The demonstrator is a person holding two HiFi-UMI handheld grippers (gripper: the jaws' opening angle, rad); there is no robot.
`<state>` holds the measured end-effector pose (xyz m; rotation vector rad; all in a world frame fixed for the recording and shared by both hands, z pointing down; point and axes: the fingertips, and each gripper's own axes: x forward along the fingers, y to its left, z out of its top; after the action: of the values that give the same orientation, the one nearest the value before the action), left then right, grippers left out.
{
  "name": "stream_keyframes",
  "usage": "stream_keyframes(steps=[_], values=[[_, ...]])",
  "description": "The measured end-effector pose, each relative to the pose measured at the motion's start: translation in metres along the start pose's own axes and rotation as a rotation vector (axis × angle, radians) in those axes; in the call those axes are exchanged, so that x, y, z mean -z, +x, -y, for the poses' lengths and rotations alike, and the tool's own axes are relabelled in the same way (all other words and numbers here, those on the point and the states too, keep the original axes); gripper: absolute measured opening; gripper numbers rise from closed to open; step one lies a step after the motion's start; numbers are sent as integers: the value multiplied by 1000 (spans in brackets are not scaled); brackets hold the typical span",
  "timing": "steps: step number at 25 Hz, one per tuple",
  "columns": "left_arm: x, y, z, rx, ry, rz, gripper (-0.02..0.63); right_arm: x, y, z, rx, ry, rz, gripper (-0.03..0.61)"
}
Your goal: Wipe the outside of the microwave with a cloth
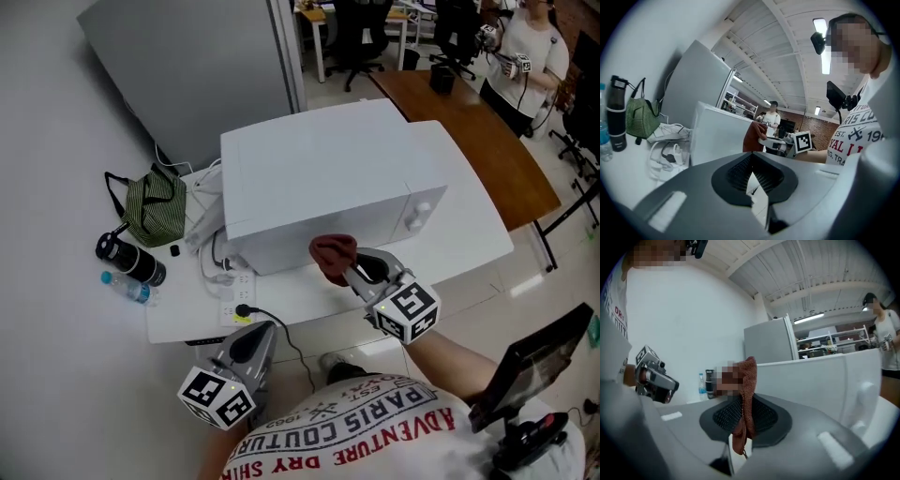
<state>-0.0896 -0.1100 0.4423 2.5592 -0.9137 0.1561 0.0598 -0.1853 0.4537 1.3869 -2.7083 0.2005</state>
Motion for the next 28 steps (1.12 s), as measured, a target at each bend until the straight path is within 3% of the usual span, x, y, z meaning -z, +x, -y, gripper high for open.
stream_keyframes(steps=[6, 14, 20, 24, 28], values=[[0, -58, -17, -141, -25, 59, 6, -22, 75, -77, -179, 38, 39, 43], [0, -106, -29, -277, -60, 117, 6, -15, 131, -102, -199, -20, -6, 43], [1, -91, -28, -255, -64, 99, 6, -14, 124, -77, -165, -38, -14, 43], [-1, -60, -21, -186, -46, 71, 6, -12, 97, -42, -105, -50, -7, 43], [-1, -21, -8, -89, -23, 34, 6, -9, 56, 11, 11, -38, 3, 44]])
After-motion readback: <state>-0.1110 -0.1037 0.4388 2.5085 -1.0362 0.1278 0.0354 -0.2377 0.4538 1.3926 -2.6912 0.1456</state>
